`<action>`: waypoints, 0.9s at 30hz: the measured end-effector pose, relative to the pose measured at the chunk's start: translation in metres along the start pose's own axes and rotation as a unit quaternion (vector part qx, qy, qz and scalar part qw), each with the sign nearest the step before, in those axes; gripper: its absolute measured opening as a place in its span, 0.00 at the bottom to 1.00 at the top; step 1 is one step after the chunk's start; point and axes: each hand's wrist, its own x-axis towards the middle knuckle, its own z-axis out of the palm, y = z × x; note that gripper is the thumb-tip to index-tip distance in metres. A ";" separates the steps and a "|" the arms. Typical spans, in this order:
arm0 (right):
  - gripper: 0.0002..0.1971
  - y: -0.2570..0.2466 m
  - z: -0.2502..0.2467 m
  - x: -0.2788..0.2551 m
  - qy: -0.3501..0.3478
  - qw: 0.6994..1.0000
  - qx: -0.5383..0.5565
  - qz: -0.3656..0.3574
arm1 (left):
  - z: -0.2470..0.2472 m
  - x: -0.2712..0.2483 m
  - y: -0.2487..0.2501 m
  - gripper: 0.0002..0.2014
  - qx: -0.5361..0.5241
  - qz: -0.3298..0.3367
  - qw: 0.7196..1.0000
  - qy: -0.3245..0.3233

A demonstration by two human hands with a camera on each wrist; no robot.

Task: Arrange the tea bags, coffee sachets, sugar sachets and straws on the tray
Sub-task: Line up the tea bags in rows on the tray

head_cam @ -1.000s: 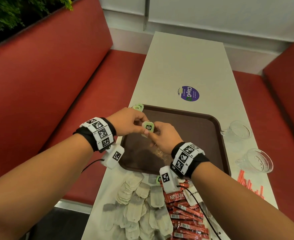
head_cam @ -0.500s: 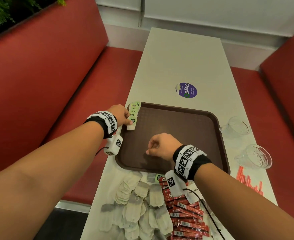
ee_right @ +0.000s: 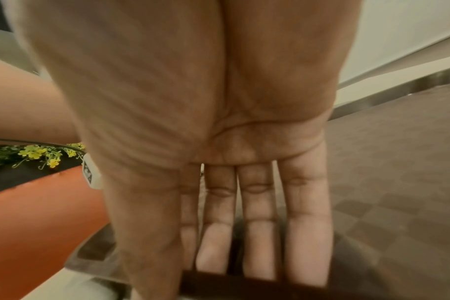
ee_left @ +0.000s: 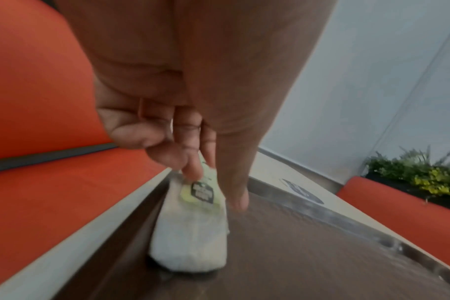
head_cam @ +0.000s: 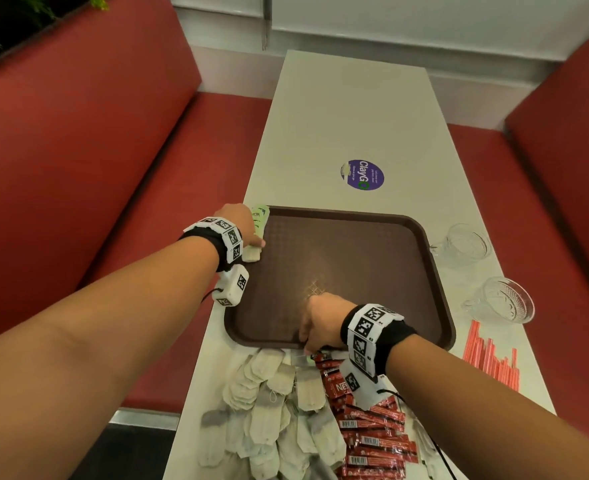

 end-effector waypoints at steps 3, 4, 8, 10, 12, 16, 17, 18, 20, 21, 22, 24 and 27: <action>0.12 -0.001 0.000 -0.001 0.000 1.000 -0.003 0.001 | 0.007 -0.001 0.002 0.24 0.020 0.010 0.999 -0.025; 0.12 -0.001 0.000 -0.001 0.002 1.000 -0.004 0.001 | 0.008 -0.003 0.003 0.24 0.024 0.013 0.999 -0.025; 0.16 -0.007 0.000 -0.005 0.022 1.000 -0.003 -0.004 | -0.006 -0.031 0.005 0.19 -0.001 0.050 0.998 0.026; 0.18 -0.009 0.000 -0.009 0.032 0.999 -0.001 -0.015 | -0.012 -0.061 0.007 0.12 -0.056 0.095 0.992 0.056; 0.17 -0.011 0.001 -0.014 0.043 0.998 -0.008 -0.034 | -0.013 -0.100 0.008 0.07 -0.103 0.162 0.980 0.049; 0.16 -0.016 0.002 -0.030 0.028 0.997 -0.011 -0.066 | 0.011 -0.164 0.000 0.04 -0.071 0.280 0.953 -0.087; 0.17 -0.018 0.004 -0.033 0.018 0.997 -0.010 -0.070 | 0.019 -0.174 -0.002 0.06 -0.046 0.298 0.947 -0.112; 0.18 -0.021 0.007 -0.036 0.008 0.997 -0.011 -0.074 | 0.025 -0.184 -0.004 0.07 -0.023 0.307 0.943 -0.128; 0.21 -0.027 0.013 -0.039 -0.007 0.996 -0.024 -0.087 | 0.036 -0.199 -0.007 0.11 0.013 0.307 0.943 -0.132; 0.23 -0.031 0.017 -0.040 -0.012 0.995 -0.035 -0.093 | 0.042 -0.204 -0.009 0.14 0.026 0.302 0.945 -0.124; 0.24 -0.034 0.022 -0.040 -0.015 0.994 -0.047 -0.096 | 0.047 -0.209 -0.011 0.15 0.035 0.296 0.947 -0.119; 0.25 -0.041 0.030 -0.040 -0.010 0.993 -0.069 -0.096 | 0.058 -0.213 -0.017 0.18 0.033 0.287 0.950 -0.116; 0.21 -0.047 0.038 -0.039 0.006 0.990 -0.097 -0.098 | 0.072 -0.216 -0.023 0.16 -0.008 0.273 0.957 -0.097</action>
